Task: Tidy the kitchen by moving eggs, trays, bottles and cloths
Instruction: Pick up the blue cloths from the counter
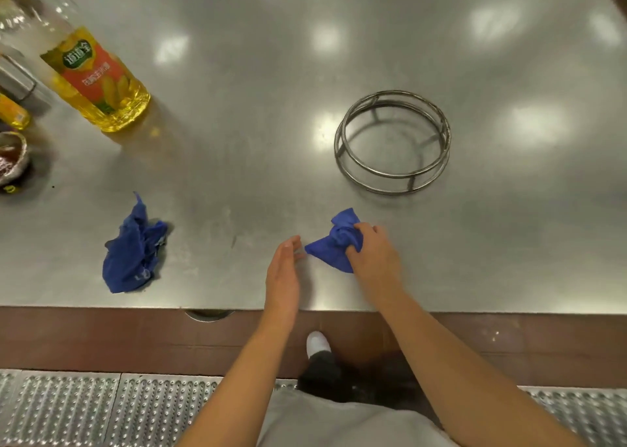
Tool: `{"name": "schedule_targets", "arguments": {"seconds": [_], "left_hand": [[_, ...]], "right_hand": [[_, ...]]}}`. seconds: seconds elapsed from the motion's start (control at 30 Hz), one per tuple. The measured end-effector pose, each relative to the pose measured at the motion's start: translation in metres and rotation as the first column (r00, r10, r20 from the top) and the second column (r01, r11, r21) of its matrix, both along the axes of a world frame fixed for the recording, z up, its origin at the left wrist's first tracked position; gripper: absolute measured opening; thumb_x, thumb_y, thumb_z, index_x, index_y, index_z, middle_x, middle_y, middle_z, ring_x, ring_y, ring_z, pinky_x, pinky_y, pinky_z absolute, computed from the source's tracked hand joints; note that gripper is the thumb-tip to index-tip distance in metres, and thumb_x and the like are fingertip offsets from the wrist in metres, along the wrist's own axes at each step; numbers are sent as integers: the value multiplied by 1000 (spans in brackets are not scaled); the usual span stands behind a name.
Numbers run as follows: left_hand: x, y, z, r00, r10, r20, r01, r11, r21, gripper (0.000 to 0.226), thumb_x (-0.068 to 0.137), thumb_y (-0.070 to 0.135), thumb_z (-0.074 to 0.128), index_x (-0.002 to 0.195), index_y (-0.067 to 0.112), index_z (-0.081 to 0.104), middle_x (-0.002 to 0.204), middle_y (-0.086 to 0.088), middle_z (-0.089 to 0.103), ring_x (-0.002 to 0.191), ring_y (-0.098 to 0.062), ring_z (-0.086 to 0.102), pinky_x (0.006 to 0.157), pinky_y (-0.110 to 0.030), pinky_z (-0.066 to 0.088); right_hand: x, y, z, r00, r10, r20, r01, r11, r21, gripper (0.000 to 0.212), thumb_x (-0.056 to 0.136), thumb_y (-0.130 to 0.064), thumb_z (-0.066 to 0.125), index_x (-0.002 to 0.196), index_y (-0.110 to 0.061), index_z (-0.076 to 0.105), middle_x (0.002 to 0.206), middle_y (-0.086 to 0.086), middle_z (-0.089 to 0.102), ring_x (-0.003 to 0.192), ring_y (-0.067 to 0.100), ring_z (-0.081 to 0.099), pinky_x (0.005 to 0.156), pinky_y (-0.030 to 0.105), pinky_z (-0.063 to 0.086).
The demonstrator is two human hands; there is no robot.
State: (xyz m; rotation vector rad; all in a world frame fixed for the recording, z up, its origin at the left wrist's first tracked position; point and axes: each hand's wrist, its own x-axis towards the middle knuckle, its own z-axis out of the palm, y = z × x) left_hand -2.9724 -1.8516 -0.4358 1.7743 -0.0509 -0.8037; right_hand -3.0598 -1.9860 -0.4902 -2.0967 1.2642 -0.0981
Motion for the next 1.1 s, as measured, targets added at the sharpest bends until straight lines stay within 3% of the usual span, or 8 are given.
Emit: {"name": "schedule_targets", "arguments": {"seconds": [0.17, 0.3, 0.47, 0.7, 1.1], "left_hand": [[-47, -55, 0, 994, -109, -18, 108, 994, -23, 38, 109, 34, 32, 127, 22, 62, 130, 2, 64, 108, -6, 63, 111, -43, 42], [-89, -98, 2, 981, -191, -28, 189, 981, -36, 39, 109, 34, 31, 129, 21, 62, 132, 1, 64, 104, -4, 63, 108, -38, 42], [-137, -143, 2, 965, -261, -32, 260, 965, -33, 39, 108, 37, 33, 128, 24, 63, 128, 9, 65, 112, -8, 64, 112, -43, 42], [-192, -194, 8, 939, -342, -24, 341, 939, -43, 38, 108, 37, 33, 128, 26, 62, 128, 8, 65, 114, -7, 63, 113, -43, 41], [-188, -197, 4, 902, -431, -24, 430, 902, -46, 35, 108, 38, 32, 125, 31, 62, 128, 10, 64, 117, -9, 61, 113, -43, 40]], "right_hand": [[-76, -57, 2, 980, -196, -17, 196, 980, -11, 24, 90, -16, 55, 114, -14, 61, 103, 10, 56, 79, 23, 53, 68, 28, 33], [-139, -94, 6, 957, -291, -8, 291, 956, -32, 24, 92, -17, 55, 115, -15, 62, 98, 5, 50, 73, 21, 47, 67, 27, 33], [-207, -134, 7, 922, -387, -9, 386, 921, -45, 27, 91, -16, 58, 117, -15, 64, 107, 11, 55, 73, 25, 49, 65, 28, 33], [-284, -172, 12, 871, -487, -60, 485, 873, -51, 33, 91, -19, 59, 124, -19, 62, 113, 13, 55, 91, 37, 62, 70, 32, 40], [-291, -146, 11, 841, -537, -73, 533, 844, -62, 38, 90, -20, 60, 127, -19, 58, 111, 10, 52, 88, 33, 61, 71, 34, 46]]}}
